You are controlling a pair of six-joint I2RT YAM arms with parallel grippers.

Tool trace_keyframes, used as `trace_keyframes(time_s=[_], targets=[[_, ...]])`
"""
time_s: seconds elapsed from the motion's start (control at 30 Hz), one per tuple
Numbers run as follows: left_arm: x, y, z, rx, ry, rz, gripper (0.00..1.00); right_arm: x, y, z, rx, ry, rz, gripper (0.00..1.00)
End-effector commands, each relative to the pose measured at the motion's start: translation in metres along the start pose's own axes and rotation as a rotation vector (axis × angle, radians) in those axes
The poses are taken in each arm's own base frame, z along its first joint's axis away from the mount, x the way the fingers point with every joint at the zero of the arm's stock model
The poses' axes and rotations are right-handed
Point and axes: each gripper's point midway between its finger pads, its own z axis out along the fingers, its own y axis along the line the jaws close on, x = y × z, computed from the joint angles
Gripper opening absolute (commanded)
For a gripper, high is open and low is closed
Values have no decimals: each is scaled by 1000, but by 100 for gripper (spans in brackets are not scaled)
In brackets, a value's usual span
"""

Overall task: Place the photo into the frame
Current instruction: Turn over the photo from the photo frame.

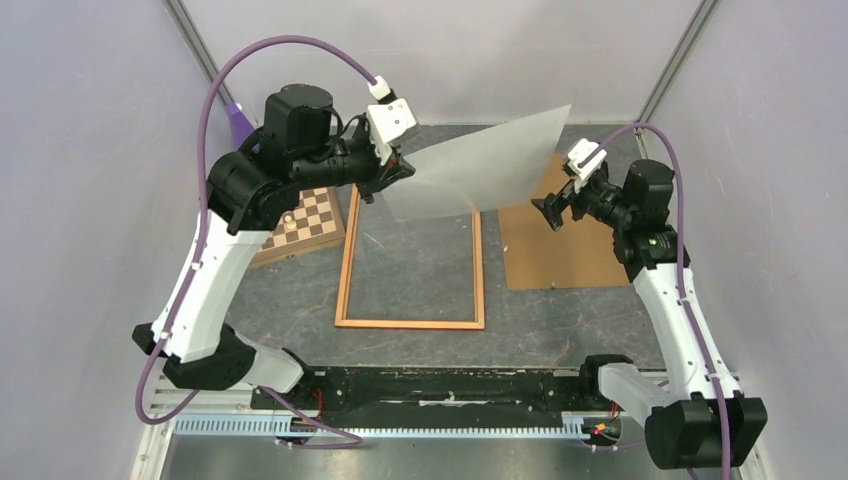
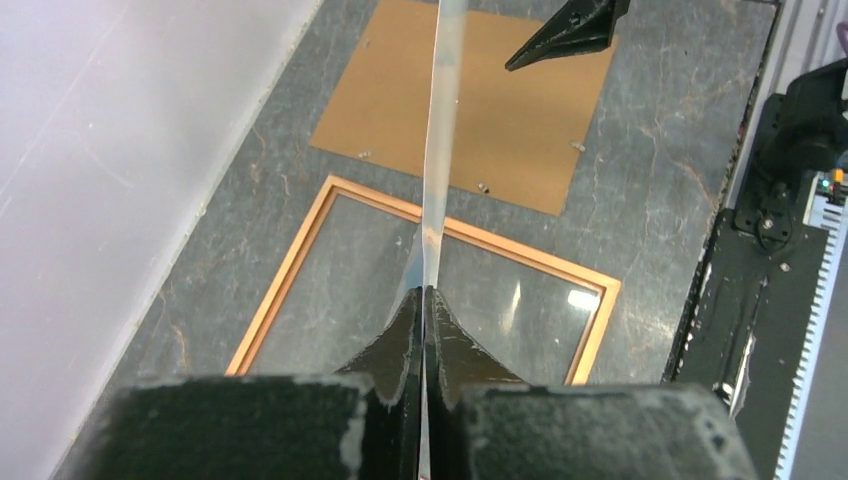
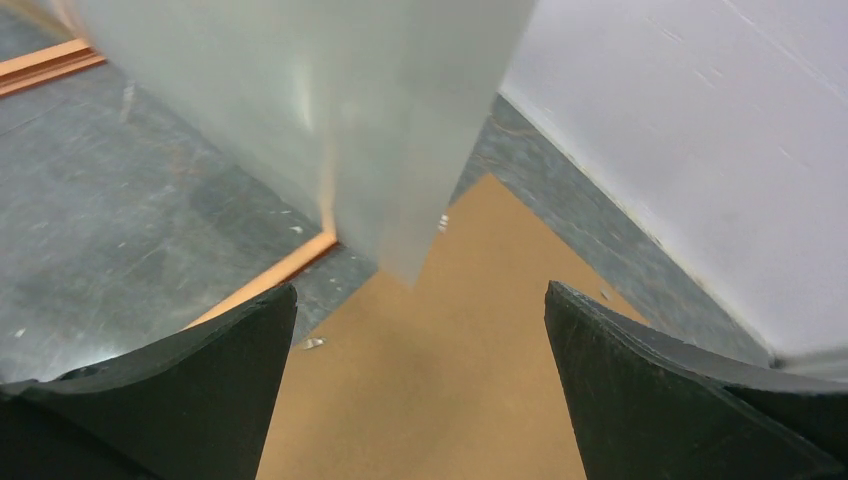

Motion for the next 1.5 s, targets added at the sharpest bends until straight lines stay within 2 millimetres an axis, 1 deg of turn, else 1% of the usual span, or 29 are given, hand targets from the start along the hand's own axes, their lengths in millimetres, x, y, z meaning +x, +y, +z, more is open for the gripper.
trace_keyframes(time_s=[0.0, 0.07, 0.17, 0.4, 0.63, 0.7, 0.77, 0.93, 1.03, 1.13, 1.23, 1.4, 1.47], targets=[[2, -2, -20, -27, -1, 53, 2, -29, 33, 1, -239, -146, -162, 98], [3, -1, -25, -41, 2, 56, 2, -28, 52, -2, -347, -176, -186, 98], [4, 0, -29, -55, 7, 65, 2, -27, 70, -7, -436, -214, -182, 97], [8, -7, -30, -21, 21, 76, 2, -34, 82, -9, -496, -250, -182, 90], [10, -18, -37, 18, 5, 90, 2, -42, 86, -12, -519, -270, -193, 86], [12, -17, -37, 9, 13, 91, 2, -42, 90, -13, -537, -277, -188, 83], [15, -14, -36, -3, 23, 92, 2, -42, 96, -15, -560, -285, -183, 77], [15, -11, -33, -21, 19, 77, 2, -43, 113, -17, -626, -315, -140, 52], [15, -10, -30, -24, 13, 65, 2, -45, 123, -17, -654, -330, -114, 42], [18, -9, -28, -35, 19, 54, 2, -45, 127, -15, -654, -324, -111, 31], [21, -5, -31, -65, 22, 51, 2, -45, 129, -15, -657, -319, -98, 17], [23, 3, -43, -144, 32, 43, 2, -47, 129, -14, -637, -293, -50, 2], [27, 3, -49, -157, 45, 33, 5, -50, 132, -12, -638, -285, -12, 0]])
